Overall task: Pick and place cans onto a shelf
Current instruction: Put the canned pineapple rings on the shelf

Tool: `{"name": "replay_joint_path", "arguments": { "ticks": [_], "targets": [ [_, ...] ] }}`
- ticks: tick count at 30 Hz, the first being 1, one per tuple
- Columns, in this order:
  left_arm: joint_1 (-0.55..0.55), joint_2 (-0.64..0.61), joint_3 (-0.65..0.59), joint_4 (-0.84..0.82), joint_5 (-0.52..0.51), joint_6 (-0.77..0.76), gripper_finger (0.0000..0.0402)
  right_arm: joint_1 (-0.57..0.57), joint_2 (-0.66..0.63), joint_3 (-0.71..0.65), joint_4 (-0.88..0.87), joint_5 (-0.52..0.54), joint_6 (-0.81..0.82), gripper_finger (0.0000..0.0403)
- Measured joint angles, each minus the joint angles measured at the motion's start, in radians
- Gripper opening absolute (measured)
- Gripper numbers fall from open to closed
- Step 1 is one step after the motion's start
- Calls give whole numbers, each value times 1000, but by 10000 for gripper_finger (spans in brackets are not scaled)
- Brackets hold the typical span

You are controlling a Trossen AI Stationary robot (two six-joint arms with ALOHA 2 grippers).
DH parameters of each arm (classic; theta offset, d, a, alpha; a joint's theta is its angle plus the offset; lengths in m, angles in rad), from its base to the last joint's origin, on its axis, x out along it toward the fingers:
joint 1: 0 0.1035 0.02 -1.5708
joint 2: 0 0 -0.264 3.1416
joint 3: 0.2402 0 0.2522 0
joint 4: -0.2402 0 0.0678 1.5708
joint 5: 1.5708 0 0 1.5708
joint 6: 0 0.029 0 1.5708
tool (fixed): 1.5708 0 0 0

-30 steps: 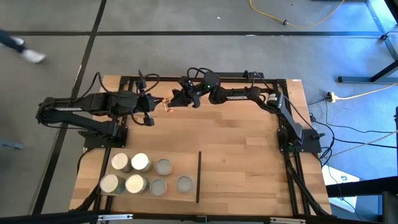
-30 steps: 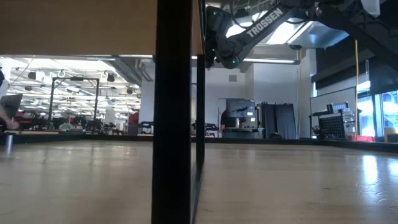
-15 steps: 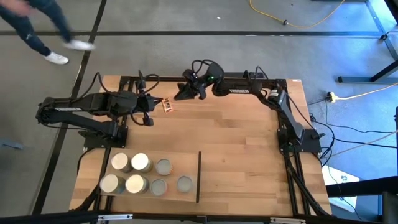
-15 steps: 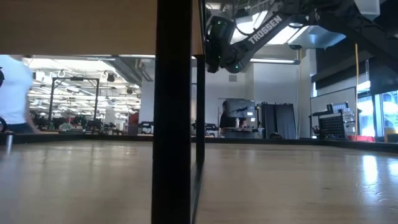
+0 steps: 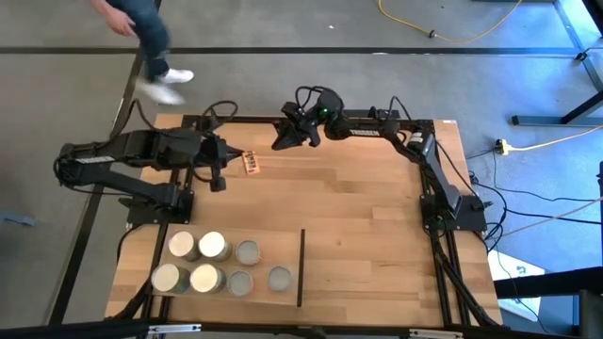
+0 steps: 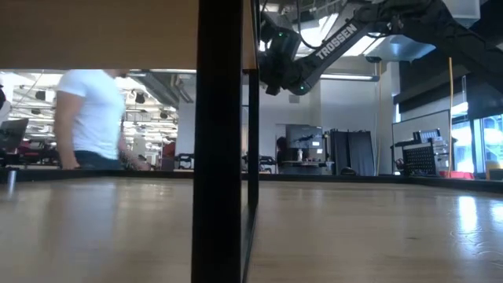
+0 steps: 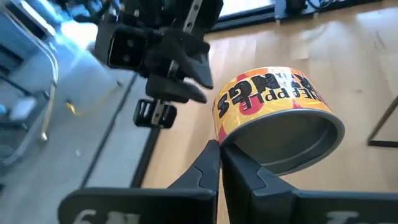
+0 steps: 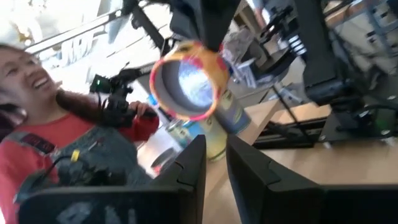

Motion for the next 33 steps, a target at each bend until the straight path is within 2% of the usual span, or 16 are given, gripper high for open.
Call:
{"name": "replay_joint_path", "arguments": {
  "ticks": [4, 10, 12, 17, 26, 33],
  "targets": [
    [0, 66, 112, -118, 24, -90, 0, 18, 0, 0, 3, -52, -1, 67],
    [0, 205, 308, -331, 130, -182, 0, 38, 0, 7, 56, -65, -9, 67],
    [0, 245, 369, -410, 153, -222, 0, 43, 0, 31, 61, -65, -24, 67],
    [0, 319, 488, -491, 176, -298, 0, 51, 0, 147, 64, -100, -55, 57],
    [-1, 336, 533, -503, 205, -334, 0, 38, 0, 376, 64, -133, -103, 8],
    [0, 336, 533, -520, 198, -334, 0, -14, -1, 435, 55, -146, -168, 3]
  ]
}}
